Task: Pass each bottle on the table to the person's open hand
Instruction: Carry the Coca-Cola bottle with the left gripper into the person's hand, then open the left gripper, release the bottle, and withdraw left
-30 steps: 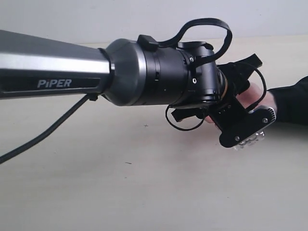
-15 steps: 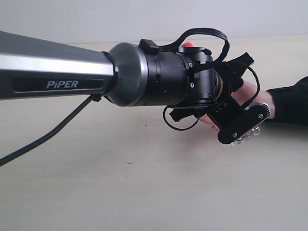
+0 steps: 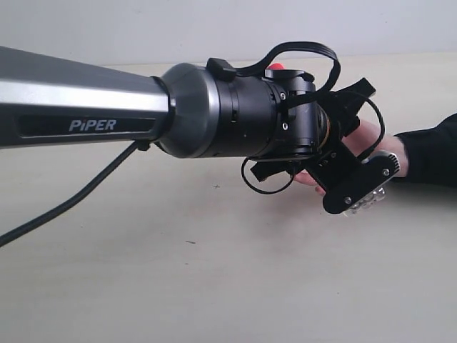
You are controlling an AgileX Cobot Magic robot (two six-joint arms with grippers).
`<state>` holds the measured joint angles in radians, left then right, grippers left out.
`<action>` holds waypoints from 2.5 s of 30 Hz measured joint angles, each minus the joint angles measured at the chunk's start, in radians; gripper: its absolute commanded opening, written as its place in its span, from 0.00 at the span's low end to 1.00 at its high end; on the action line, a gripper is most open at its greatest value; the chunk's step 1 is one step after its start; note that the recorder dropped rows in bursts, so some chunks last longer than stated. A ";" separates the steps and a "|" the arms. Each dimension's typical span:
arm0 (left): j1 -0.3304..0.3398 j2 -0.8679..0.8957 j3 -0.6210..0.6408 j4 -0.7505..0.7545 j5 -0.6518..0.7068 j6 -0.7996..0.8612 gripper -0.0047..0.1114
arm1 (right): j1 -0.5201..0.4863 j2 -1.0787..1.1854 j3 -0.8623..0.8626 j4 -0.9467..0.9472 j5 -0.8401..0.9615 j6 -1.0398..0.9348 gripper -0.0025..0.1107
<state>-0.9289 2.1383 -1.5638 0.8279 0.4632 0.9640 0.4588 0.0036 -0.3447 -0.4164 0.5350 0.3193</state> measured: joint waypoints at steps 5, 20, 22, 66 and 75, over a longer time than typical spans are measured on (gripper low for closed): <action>0.000 0.000 0.000 0.000 0.000 -0.002 0.69 | 0.000 0.000 0.000 0.000 0.000 0.000 0.02; 0.000 0.000 0.000 0.000 0.010 -0.010 0.71 | 0.000 0.000 0.000 0.000 0.000 0.000 0.02; 0.000 -0.008 0.000 0.002 0.014 -0.014 0.70 | 0.000 0.000 0.000 0.000 0.000 0.000 0.02; 0.299 -0.654 0.261 -0.513 0.005 -0.993 0.05 | 0.000 0.000 0.000 0.000 -0.002 0.000 0.02; 0.359 -0.923 0.877 -0.560 -0.759 -1.172 0.05 | 0.000 0.000 0.000 0.000 -0.015 0.000 0.02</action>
<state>-0.5703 1.2154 -0.6865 0.2675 -0.2957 -0.2078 0.4588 0.0036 -0.3447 -0.4164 0.5197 0.3193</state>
